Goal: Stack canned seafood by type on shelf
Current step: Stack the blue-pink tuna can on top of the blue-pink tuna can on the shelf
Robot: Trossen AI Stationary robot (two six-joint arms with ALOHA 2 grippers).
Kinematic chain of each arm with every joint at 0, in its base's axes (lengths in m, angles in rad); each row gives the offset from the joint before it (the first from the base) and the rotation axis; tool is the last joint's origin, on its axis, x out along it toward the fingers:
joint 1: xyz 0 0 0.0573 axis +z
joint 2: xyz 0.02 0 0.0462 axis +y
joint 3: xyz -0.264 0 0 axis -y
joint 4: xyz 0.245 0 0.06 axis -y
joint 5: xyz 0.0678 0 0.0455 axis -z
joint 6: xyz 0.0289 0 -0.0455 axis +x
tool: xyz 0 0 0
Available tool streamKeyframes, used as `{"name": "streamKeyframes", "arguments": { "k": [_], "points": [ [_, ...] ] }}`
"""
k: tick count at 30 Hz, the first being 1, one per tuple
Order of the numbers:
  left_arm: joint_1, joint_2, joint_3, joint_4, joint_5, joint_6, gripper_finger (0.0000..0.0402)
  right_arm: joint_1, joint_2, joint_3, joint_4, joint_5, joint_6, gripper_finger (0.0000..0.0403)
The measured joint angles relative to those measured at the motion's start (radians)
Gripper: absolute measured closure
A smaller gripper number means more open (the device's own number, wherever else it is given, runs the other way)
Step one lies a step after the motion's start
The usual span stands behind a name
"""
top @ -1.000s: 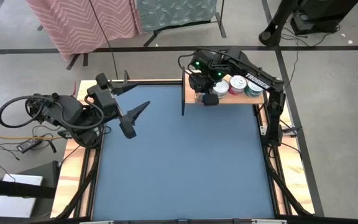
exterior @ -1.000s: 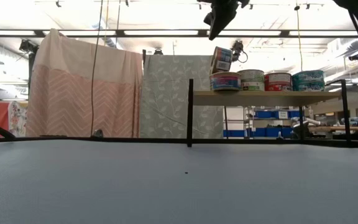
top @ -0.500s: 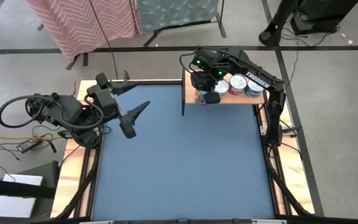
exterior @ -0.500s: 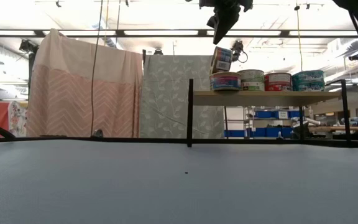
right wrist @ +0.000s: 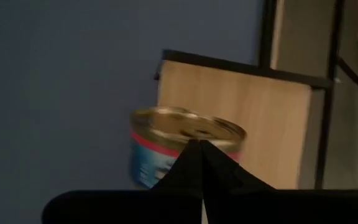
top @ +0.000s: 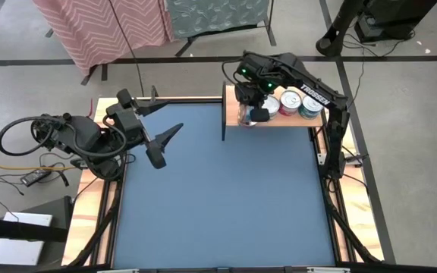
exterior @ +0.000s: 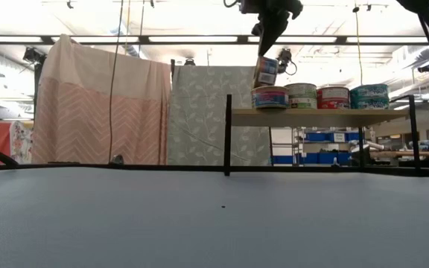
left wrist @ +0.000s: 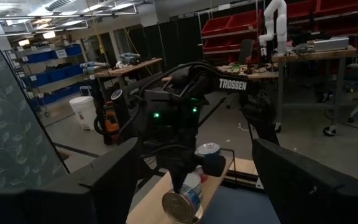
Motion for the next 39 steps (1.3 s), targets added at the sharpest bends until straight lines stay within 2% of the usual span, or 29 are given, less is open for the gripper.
{"name": "streamKeyframes", "arguments": {
  "k": [9, 17, 22, 28, 39],
  "points": [
    [0.0, 0.0, 0.0, 0.0, 0.0, 0.0, 0.009, -0.024, -0.002, 0.0, 0.0, 0.062, 0.002, 0.04],
    [0.0, 0.0, 0.0, 0.0, 0.0, 0.002, 0.009, -0.015, -0.016, 0.005, -0.001, 0.061, -0.004, 0.04],
    [0.0, 0.0, 0.0, 0.005, 0.0, 0.022, 0.009, 0.028, -0.014, 0.005, 0.041, -0.015, -0.016, 0.04],
    [0.0, 0.0, 0.0, 0.007, 0.0, 0.018, 0.009, 0.071, -0.001, 0.005, 0.125, 0.027, -0.095, 0.04],
    [0.0, 0.005, 0.0, 0.011, 0.0, -0.002, 0.009, 0.023, -0.002, -0.028, 0.055, -0.03, -0.071, 0.04]
  ]
}}
